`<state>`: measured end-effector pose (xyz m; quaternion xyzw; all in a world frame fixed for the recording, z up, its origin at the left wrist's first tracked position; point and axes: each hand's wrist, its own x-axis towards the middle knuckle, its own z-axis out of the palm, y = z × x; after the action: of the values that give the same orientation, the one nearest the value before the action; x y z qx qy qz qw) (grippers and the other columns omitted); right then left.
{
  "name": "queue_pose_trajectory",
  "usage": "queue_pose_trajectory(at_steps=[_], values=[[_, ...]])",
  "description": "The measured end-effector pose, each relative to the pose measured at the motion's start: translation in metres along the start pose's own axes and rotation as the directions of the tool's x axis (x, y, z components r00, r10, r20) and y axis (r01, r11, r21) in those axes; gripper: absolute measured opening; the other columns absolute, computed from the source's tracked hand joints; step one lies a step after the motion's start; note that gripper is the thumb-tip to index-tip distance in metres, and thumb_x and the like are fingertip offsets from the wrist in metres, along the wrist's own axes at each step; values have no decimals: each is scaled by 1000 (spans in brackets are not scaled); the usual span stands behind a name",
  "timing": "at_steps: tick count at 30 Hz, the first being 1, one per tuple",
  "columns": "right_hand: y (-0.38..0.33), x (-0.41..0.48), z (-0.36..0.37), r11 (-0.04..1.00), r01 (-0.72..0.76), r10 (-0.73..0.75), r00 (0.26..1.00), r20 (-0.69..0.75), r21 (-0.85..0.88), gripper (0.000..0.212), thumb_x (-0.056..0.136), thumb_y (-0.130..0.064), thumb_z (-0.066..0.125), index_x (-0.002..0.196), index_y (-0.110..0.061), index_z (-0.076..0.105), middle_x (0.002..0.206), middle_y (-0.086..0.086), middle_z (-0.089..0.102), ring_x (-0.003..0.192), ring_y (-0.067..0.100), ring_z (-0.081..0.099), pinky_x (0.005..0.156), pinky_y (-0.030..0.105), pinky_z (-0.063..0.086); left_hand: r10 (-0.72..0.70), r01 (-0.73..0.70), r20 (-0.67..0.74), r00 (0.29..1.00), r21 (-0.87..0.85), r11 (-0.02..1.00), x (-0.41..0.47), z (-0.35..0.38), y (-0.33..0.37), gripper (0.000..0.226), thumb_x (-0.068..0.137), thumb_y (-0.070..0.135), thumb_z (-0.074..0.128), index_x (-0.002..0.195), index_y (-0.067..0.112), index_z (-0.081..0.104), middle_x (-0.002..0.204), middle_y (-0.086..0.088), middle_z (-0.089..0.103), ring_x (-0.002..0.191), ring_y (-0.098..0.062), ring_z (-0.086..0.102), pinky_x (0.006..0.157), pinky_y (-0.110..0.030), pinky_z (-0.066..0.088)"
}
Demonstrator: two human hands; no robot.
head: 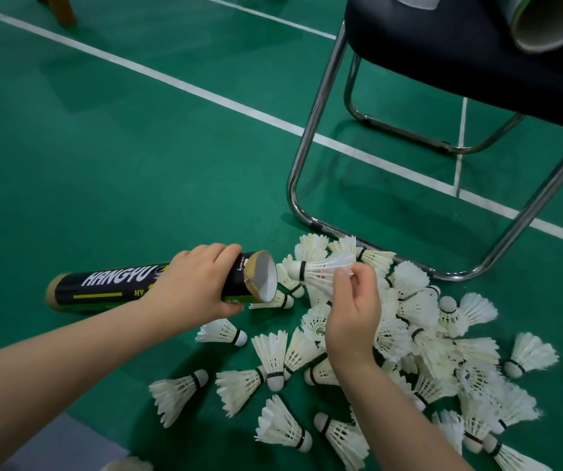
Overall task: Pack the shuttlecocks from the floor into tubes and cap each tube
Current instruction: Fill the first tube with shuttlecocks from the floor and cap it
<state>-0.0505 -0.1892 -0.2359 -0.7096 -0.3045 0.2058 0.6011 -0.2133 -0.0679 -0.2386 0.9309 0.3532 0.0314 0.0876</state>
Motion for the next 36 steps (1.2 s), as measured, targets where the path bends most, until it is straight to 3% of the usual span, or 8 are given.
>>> queue_pose_trajectory(at_steps=[8,11,14,18,23,29,32,36], values=[[-4,-43,22,984,34,42,909,414,-175,27,80,-52,48,99,-33,54,95,-18,57,95,6,52,84,32,45,57,-57,-44,997,10,998,-5,5,16,69,58,61,46,111,17,48,96,-3,62,84,-27,62,69,-38,49],[4,-49,21,877,323,-184,909,375,-354,29,77,-38,53,103,-25,55,98,-19,51,98,1,44,93,26,34,68,-67,-59,996,15,998,-8,7,12,69,54,63,45,108,20,42,93,-1,63,79,-25,62,65,-37,49],[-2,-47,21,903,259,-54,860,507,-343,21,79,-27,54,99,-22,56,89,-16,50,89,2,42,85,23,37,91,-88,-52,994,62,994,-11,11,10,73,49,59,60,108,19,42,90,-1,63,77,-26,63,64,-36,50],[-11,-34,21,944,-73,287,659,695,-321,20,78,-17,61,98,-15,61,93,2,64,84,16,56,74,27,46,167,-163,-23,986,127,978,-17,16,12,84,41,56,74,109,16,46,89,-2,63,76,-25,64,62,-36,52],[-13,-15,25,894,-90,441,341,830,-438,26,80,-14,68,102,-17,55,96,0,55,89,15,52,69,17,42,235,-230,-2,972,189,955,-22,18,16,86,36,55,78,107,16,48,89,-2,63,75,-24,62,62,-34,51],[17,-32,44,934,-324,350,742,572,-151,24,69,-33,62,88,-19,56,77,-5,60,72,11,53,70,33,49,203,-199,5,979,209,957,-9,20,12,73,43,42,73,106,16,46,86,-3,62,74,-26,63,61,-34,51],[16,-27,34,984,-176,161,868,470,-11,24,79,-46,52,87,-26,60,79,-9,62,76,7,56,70,28,49,147,-144,0,989,207,968,1,20,8,83,39,48,80,107,14,46,87,-5,63,74,-27,63,62,-35,52],[39,-4,16,935,61,68,936,345,-350,37,82,-55,39,100,-29,58,92,-15,61,92,5,55,90,34,43,106,-108,19,994,219,970,7,21,1,81,43,49,81,108,15,46,88,-5,63,75,-28,62,63,-37,51]])
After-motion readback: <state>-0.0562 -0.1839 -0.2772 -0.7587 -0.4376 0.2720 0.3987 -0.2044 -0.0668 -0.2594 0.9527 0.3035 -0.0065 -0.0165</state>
